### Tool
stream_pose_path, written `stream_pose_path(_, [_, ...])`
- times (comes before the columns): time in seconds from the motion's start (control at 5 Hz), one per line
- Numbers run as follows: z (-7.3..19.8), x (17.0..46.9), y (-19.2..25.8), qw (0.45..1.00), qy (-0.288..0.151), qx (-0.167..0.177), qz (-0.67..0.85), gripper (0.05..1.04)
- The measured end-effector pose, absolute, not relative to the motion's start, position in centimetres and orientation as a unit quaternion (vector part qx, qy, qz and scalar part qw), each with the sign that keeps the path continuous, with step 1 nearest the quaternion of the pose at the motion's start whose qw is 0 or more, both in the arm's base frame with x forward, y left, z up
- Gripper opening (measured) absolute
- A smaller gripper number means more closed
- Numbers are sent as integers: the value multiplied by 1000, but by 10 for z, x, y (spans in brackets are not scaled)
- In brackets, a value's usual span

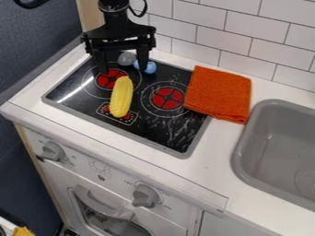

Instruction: Moved the red rag from the top right corner to the bottom right corner of the stove

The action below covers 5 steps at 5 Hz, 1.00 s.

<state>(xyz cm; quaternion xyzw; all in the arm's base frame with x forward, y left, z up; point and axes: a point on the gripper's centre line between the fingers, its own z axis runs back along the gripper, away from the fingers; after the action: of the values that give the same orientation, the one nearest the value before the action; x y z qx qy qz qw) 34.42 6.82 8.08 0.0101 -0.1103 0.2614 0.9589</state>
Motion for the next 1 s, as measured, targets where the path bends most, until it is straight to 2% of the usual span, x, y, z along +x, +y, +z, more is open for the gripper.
stream_pose_path(0.2, [70, 341, 68, 959, -96, 11, 266, 999])
stream_pose_path(0.4, [65, 341, 50, 960, -108, 6, 257, 999])
stream_pose_path(0.6, [74, 347, 20, 962, -128, -6, 243, 999])
stream_pose_path(1.0, [85, 363, -33, 915, -180, -46, 359, 999])
